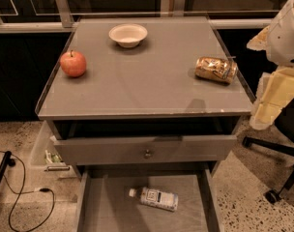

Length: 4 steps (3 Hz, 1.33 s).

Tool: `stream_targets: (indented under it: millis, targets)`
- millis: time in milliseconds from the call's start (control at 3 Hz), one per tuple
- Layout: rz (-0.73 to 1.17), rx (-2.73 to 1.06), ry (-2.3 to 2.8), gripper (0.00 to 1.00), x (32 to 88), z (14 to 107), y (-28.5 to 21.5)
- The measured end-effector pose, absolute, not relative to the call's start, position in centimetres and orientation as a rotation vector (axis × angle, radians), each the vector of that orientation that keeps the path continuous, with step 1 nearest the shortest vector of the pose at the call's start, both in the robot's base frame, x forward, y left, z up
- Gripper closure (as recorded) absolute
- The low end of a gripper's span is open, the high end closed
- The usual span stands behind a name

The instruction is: Pick blue plastic bottle from middle drawer and place on counter

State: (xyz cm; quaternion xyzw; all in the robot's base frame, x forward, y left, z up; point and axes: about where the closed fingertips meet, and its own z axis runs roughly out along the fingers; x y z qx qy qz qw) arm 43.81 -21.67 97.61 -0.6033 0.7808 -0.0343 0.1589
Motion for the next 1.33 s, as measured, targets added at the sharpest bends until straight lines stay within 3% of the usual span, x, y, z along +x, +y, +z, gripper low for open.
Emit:
stream_targets:
  millis: [333, 1333]
  targets:
    - [-0.101, -1.724, 2.231, 0.0, 43.8, 97.6, -21.7]
    - [0.056, -1.71, 2.342, 0.0, 39.6, 82.4, -25.7]
